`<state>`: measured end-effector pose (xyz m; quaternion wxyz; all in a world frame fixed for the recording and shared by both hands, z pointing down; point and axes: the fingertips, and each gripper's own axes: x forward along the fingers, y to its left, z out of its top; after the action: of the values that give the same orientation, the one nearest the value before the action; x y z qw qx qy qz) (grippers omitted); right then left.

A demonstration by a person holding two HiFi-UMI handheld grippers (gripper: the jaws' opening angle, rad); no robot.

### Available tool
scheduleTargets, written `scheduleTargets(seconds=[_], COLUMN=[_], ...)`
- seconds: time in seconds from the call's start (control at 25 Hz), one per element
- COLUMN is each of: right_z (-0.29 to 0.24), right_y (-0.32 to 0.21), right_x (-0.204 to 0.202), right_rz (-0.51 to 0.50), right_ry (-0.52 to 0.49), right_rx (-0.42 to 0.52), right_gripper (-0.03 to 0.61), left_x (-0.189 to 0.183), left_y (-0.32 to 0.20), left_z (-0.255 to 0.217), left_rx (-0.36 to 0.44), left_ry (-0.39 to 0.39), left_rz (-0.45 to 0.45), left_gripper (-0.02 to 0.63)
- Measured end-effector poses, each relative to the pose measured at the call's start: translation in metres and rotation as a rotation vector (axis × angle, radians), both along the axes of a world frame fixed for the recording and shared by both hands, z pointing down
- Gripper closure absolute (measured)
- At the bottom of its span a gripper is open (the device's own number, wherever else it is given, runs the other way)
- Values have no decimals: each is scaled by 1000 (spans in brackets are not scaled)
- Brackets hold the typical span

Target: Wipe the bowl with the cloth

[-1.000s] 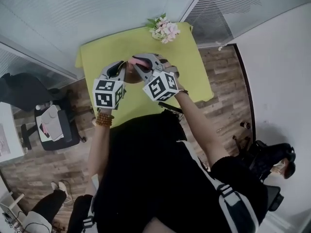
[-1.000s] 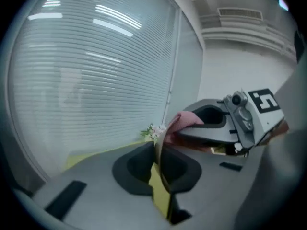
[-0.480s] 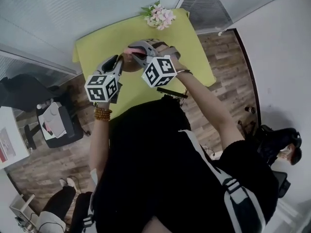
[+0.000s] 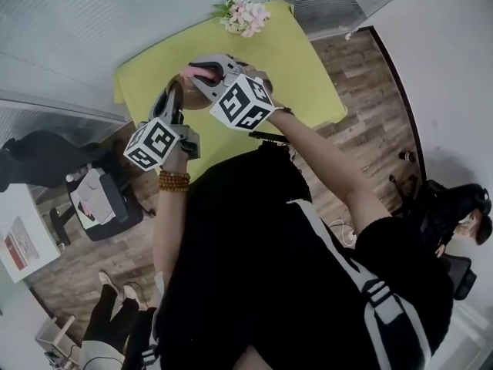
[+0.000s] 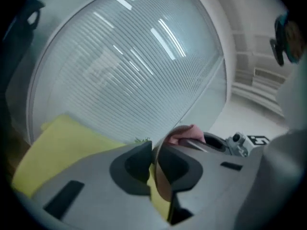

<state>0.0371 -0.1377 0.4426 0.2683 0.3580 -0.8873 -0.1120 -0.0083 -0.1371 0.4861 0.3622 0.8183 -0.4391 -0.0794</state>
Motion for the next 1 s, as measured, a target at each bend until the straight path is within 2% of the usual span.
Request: scheduleTargets(seconds=[0.08, 0.12, 0.16, 0.2, 0.28, 0.32, 0.4, 0.44, 0.48, 0.52, 0.6, 0.72, 0.88, 0.96, 1.0], right_z=[-5, -5, -2, 3, 19, 27, 40, 44, 47, 49, 49, 43, 35, 32, 33], right_y=[1, 2, 3, 3, 4, 6, 15, 20, 25, 28, 28, 21, 18, 18, 18], right_x=[-2, -2, -1, 2, 9, 12, 11, 9, 5, 1, -4, -6, -3, -4, -5], right_rz=[-7, 3, 23, 48, 68, 47, -35, -78, -110, -123, -102, -32, 72, 111, 123], right_ry=[-28, -46, -62, -67, -4, 74, 292, 387, 445, 461, 404, 258, 76, 9, -6], right_rx=[-18, -35, -58, -79, -92, -70, 34, 88, 122, 134, 112, 48, -36, -72, -91], right_gripper=[534, 532, 530, 531, 542, 551, 551, 551, 550, 549, 551, 548, 545, 540, 537], left_x=[-7, -9, -9, -8, 1, 7, 21, 27, 31, 31, 25, 10, -8, -15, -18], left_y=[2, 3, 4, 4, 5, 7, 14, 17, 19, 19, 18, 16, 16, 16, 15], left_z=[0, 2, 4, 7, 13, 17, 32, 41, 48, 53, 53, 45, 36, 34, 35], left_rx=[-25, -36, -45, -47, -18, 3, 36, 50, 56, 45, -2, -54, -131, -144, -144], left_ry=[133, 168, 173, 146, 17, -78, -321, -439, -517, -531, -422, -246, 53, 131, 117], left_rz=[-79, -114, -136, -136, -49, 32, 221, 304, 355, 366, 307, 159, -35, -92, -102], left_gripper=[574, 573, 565, 560, 557, 552, 529, 584, 588, 592, 598, 593, 574, 568, 560])
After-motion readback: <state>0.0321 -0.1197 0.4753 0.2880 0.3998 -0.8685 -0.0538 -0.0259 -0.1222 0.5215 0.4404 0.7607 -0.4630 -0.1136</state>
